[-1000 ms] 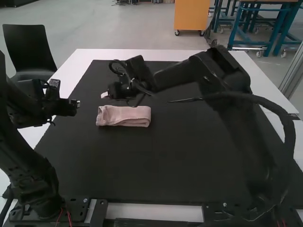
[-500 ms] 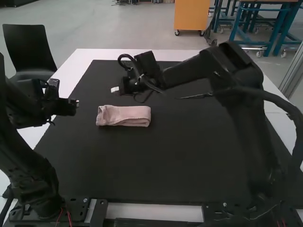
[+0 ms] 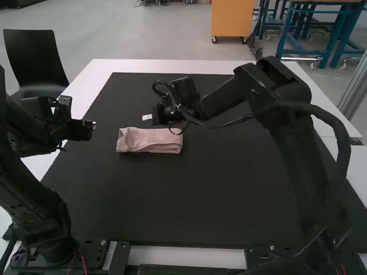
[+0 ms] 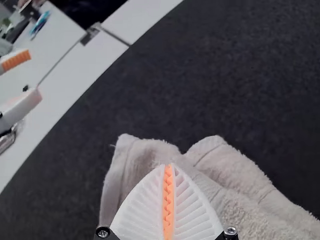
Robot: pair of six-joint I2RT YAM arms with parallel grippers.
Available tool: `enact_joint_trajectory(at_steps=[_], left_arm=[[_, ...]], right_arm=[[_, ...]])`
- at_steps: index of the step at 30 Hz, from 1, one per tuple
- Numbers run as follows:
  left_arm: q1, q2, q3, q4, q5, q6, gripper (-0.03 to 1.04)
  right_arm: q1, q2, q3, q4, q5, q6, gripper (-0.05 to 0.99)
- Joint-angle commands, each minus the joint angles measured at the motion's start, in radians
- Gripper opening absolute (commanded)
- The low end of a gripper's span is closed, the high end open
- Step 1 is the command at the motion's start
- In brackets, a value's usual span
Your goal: Fold the towel.
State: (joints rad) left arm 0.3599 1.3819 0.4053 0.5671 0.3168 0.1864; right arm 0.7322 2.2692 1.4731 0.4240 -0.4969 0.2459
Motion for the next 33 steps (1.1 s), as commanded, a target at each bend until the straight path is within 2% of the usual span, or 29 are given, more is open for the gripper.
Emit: enact_joint_trajectory(at_steps=[1, 10, 18, 23, 28, 33], left_arm=[[0.007, -0.021, 0.0, 0.013, 0.001, 0.004, 0.97], [0.005, -0.021, -0.002, 0.016, 0.004, 0.004, 0.97], [0.005, -0.027, 0.001, 0.022, 0.001, -0.001, 0.97], [0.004, -0.037, 0.001, 0.02, 0.001, -0.002, 0.97], [0.004, -0.064, 0.009, 0.016, 0.001, -0.008, 0.97], [0.004, -0.115, 0.041, -0.033, 0.001, -0.015, 0.97]], right_arm=[[0.015, 0.026, 0.007, 0.029, -0.028, -0.007, -0.02], [0.027, 0.085, -0.019, 0.055, -0.029, -0.016, -0.02], [0.061, 0.135, -0.094, 0.144, -0.026, -0.013, -0.02], [0.056, 0.133, -0.083, 0.182, -0.028, 0.021, -0.02], [0.041, 0.043, -0.036, 0.142, -0.028, 0.026, -0.02], [0.013, -0.076, -0.004, 0.071, -0.028, 0.027, -0.02]])
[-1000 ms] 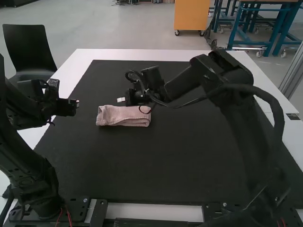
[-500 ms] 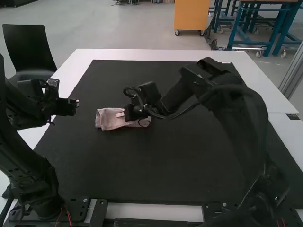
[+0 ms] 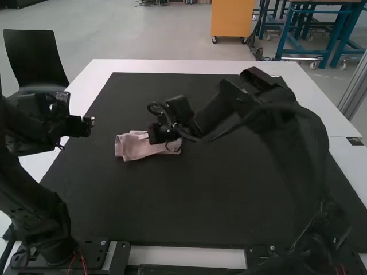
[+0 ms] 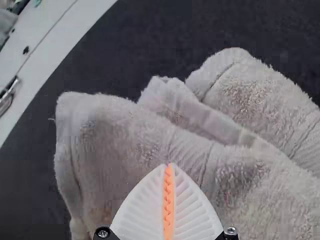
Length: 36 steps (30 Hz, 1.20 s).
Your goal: Fold the towel.
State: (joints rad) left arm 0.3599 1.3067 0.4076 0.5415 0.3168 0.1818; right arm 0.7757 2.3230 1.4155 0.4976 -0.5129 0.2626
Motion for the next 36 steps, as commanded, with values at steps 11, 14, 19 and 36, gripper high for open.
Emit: enact_joint_trajectory(at_steps=[11, 14, 19, 36], left_arm=[[-0.056, -0.221, 0.174, -0.123, 0.011, -0.114, 0.97], [-0.122, -0.277, 0.232, -0.161, -0.01, -0.14, 0.97], [-0.269, -0.376, 0.323, -0.179, -0.11, -0.18, 0.97], [-0.377, -0.873, 0.366, -0.359, -0.219, -0.254, 0.97]], right_arm=[[-0.139, -0.522, 0.036, -0.125, 0.059, -0.016, -0.02], [-0.197, -0.679, -0.006, -0.131, 0.119, -0.04, -0.02], [-0.351, -0.968, -0.072, -0.133, 0.162, -0.052, 0.05], [-0.757, -1.935, -0.42, -0.189, 0.278, -0.079, 0.91]])
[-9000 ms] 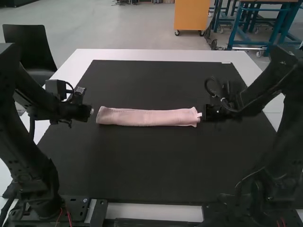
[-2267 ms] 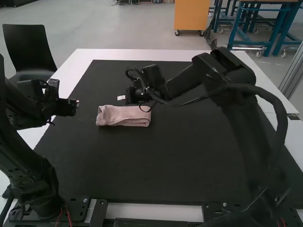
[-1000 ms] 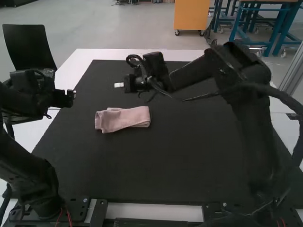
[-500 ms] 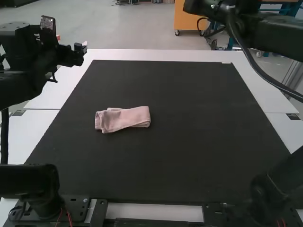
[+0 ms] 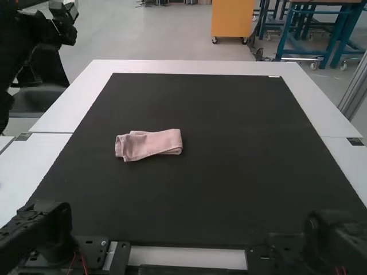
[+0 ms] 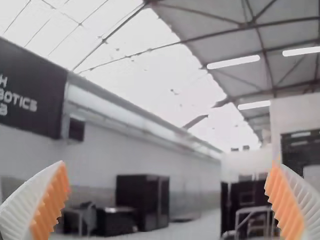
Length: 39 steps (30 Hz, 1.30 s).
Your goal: Fold the towel.
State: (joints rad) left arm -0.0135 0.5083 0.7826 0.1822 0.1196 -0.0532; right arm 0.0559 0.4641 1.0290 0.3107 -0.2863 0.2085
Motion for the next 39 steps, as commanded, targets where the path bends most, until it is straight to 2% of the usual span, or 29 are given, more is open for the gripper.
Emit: enact_joint_trajectory(at_steps=[1, 4, 8, 10, 12, 14, 16, 18, 19, 20, 21, 22, 23, 26, 27, 28, 31, 33, 34, 35, 37, 38, 39], left_arm=[[-0.002, -0.102, -0.014, -0.001, -0.028, -0.019, 0.97], [-0.002, -0.189, -0.039, -0.001, -0.032, -0.019, 0.97], [-0.002, -0.315, -0.089, 0.04, -0.051, -0.02, 0.97], [-0.002, -0.389, -0.131, 0.065, -0.066, -0.02, 0.97], [-0.002, -0.47, -0.186, 0.085, -0.077, -0.02, 0.97], [0.0, -0.514, -0.23, 0.082, -0.089, -0.022, 0.97], [-0.005, -0.508, -0.238, 0.026, -0.092, -0.071, 0.97], [-0.006, -0.508, -0.244, -0.003, -0.094, -0.071, 0.97], [-0.003, -0.508, -0.252, -0.02, -0.115, -0.062, 0.97], [0.0, -0.508, -0.263, -0.046, -0.179, -0.04, 0.97], [0.003, -0.508, -0.276, -0.066, -0.201, -0.005, 0.97], [0.004, -0.508, -0.298, -0.087, -0.164, 0.0, 0.97], [0.001, -0.508, -0.324, -0.087, -0.106, 0.001, 0.97], [-0.002, -0.508, -0.431, 0.028, 0.029, 0.019, 0.97], [-0.002, -0.508, -0.467, 0.068, 0.029, 0.035, 0.97], [0.0, -0.508, -0.5, 0.095, 0.029, 0.046, 0.97], [0.001, -0.508, -0.586, 0.122, -0.011, 0.076, 0.97], [-0.002, -0.508, -0.629, 0.122, -0.049, 0.088, 0.97], [-0.002, -0.508, -0.646, 0.109, -0.078, 0.096, 0.97], [-0.002, -0.508, -0.661, 0.089, -0.129, 0.112, 0.97], [-0.002, -0.508, -0.689, 0.04, -0.212, 0.184, 0.97], [-0.002, -0.508, -0.704, 0.022, -0.256, 0.187, 0.97], [-0.002, -0.508, -0.72, 0.007, -0.275, 0.199, 0.97]], right_arm=[[-0.05, -0.117, -0.047, -0.007, 0.064, -0.026, 0.91], [-0.074, -0.24, -0.093, -0.009, 0.098, -0.027, 0.91], [-0.087, -0.374, -0.167, 0.002, 0.121, -0.029, 0.91], [-0.088, -0.443, -0.208, 0.021, 0.164, -0.038, 0.91], [-0.087, -0.47, -0.233, 0.001, 0.18, -0.06, 0.91], [-0.085, -0.459, -0.248, -0.061, 0.18, -0.04, 0.91], [-0.083, -0.461, -0.268, -0.137, 0.18, -0.046, 0.91], [-0.082, -0.461, -0.299, -0.194, 0.176, -0.09, 0.91], [-0.082, -0.461, -0.319, -0.211, 0.177, -0.096, 0.91], [-0.083, -0.461, -0.337, -0.219, 0.194, -0.098, 0.91], [-0.082, -0.461, -0.362, -0.24, 0.236, -0.106, 0.91], [-0.082, -0.461, -0.392, -0.266, 0.225, -0.113, 0.91], [-0.082, -0.461, -0.435, -0.262, 0.17, -0.132, 0.91], [-0.082, -0.461, -0.563, -0.203, 0.085, -0.178, 0.91], [-0.082, -0.461, -0.609, -0.182, 0.098, -0.176, 0.91], [-0.082, -0.461, -0.658, -0.134, 0.133, -0.176, 0.91], [-0.08, -0.463, -0.79, -0.004, 0.259, -0.164, 0.91], [-0.08, -0.463, -0.86, 0.041, 0.279, -0.173, 0.91], [-0.082, -0.463, -0.893, 0.047, 0.288, -0.185, 0.91], [-0.08, -0.463, -0.928, 0.048, 0.296, -0.187, 0.91], [-0.082, -0.461, -0.992, 0.057, 0.322, -0.189, 0.91], [-0.082, -0.463, -1.021, 0.059, 0.335, -0.193, 0.91], [-0.082, -0.463, -1.032, 0.031, 0.345, -0.221, 0.91]])
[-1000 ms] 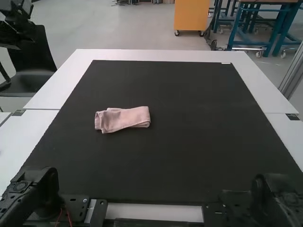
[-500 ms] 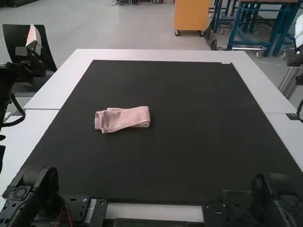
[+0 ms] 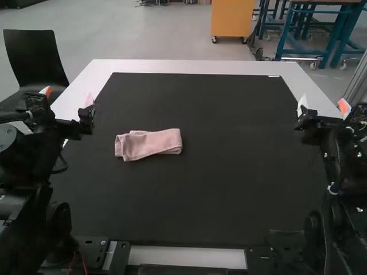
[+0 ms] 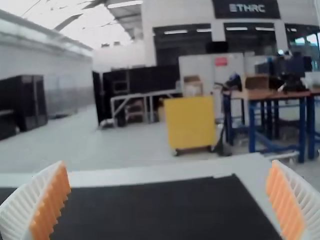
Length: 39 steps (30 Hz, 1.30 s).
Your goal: Fold the towel.
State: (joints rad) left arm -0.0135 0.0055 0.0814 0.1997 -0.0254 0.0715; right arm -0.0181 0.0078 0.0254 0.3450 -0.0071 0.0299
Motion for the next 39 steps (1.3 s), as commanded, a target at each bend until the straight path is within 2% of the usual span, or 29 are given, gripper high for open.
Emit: enact_joint_trajectory(at_steps=[1, 3, 4, 5, 6, 8, 10, 13, 19, 39], left_arm=[[-0.002, -0.006, -0.037, -0.023, -0.136, 0.088, 0.97], [0.0, -0.006, -0.072, -0.009, -0.209, 0.086, 0.97], [0.001, -0.006, -0.085, -0.036, -0.251, 0.07, 0.97], [0.001, -0.006, -0.083, -0.091, -0.263, -0.009, 0.97], [0.001, -0.006, -0.081, -0.121, -0.265, -0.078, 0.97], [0.003, -0.006, -0.081, -0.149, -0.268, -0.137, 0.97], [0.003, -0.006, -0.081, -0.181, -0.268, -0.223, 0.97], [0.003, -0.006, -0.081, -0.207, -0.268, -0.279, 0.97], [0.004, -0.006, -0.081, -0.217, -0.268, -0.305, 0.97], [0.004, -0.006, -0.081, -0.217, -0.268, -0.305, 0.97]], right_arm=[[-0.006, -0.006, -0.024, -0.08, 0.068, -0.067, 0.91], [-0.006, -0.006, -0.024, -0.149, 0.068, -0.056, 0.91], [-0.008, -0.006, -0.024, -0.201, 0.059, -0.053, 0.91], [-0.006, -0.006, -0.025, -0.245, 0.053, -0.054, 0.91], [-0.006, -0.006, -0.025, -0.276, 0.048, -0.056, 0.91], [-0.008, -0.006, -0.024, -0.302, 0.047, -0.071, 0.91], [-0.006, -0.006, -0.024, -0.33, 0.045, -0.085, 0.91], [-0.006, -0.006, -0.025, -0.333, 0.045, -0.087, 0.91], [-0.006, -0.006, -0.025, -0.333, 0.044, -0.087, 0.91], [-0.006, -0.006, -0.025, -0.333, 0.044, -0.087, 0.91]])
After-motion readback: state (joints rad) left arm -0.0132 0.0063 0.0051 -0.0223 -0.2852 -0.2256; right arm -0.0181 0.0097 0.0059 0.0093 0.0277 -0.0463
